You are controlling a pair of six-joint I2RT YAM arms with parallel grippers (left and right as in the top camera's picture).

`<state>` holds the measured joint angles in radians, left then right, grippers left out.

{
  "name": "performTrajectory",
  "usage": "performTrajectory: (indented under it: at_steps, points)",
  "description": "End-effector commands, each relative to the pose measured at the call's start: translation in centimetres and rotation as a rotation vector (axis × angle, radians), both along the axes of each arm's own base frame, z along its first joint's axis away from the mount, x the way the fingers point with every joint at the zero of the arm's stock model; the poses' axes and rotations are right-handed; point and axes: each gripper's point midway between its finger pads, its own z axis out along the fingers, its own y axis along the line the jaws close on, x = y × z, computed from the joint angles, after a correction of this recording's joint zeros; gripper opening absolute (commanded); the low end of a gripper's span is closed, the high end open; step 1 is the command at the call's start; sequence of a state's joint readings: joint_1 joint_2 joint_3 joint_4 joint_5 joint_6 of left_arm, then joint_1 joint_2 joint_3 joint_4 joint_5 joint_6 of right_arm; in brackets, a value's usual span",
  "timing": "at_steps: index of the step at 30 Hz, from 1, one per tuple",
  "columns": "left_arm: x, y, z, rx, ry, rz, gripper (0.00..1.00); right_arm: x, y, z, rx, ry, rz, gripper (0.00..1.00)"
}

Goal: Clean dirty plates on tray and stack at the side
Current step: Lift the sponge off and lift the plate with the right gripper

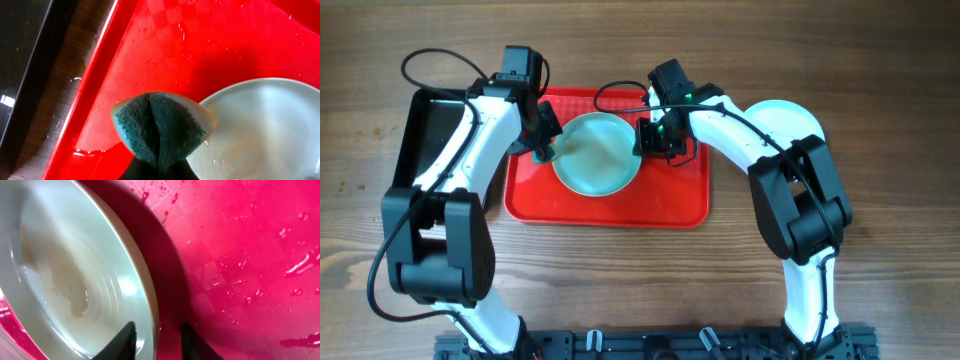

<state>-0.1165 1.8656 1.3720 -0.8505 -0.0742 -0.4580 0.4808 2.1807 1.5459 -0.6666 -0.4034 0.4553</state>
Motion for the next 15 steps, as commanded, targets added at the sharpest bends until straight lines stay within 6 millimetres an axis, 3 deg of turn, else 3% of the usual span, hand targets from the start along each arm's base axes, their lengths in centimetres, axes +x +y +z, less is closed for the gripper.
performTrajectory:
  at_steps: [1, 6, 7, 8, 9, 15]
  points:
    - [1.0, 0.3, 1.1, 0.024, -0.053, -0.002, 0.04, -0.3, -0.3, -0.6, -0.013, 0.047, -0.069, 0.34]
    - [1.9, 1.1, 1.4, 0.042, -0.089, 0.015, 0.05, -0.7, -0.6, -1.4, -0.055, 0.054, -0.103, 0.32]
    - [2.2, 1.4, 1.5, 0.052, -0.102, 0.023, 0.06, -0.7, -0.6, -1.4, -0.055, 0.058, -0.112, 0.27]
    - [2.5, 1.8, 1.6, 0.059, -0.113, 0.033, 0.06, -0.7, -0.6, -1.4, -0.053, 0.057, -0.112, 0.13]
    - [2.7, 2.2, 1.7, 0.061, -0.122, 0.041, 0.06, -0.6, -0.6, -1.4, -0.053, 0.055, -0.112, 0.06]
    - [2.8, 3.5, 1.7, 0.062, -0.125, 0.072, 0.04, -0.5, -0.5, -1.3, -0.048, 0.050, -0.115, 0.04]
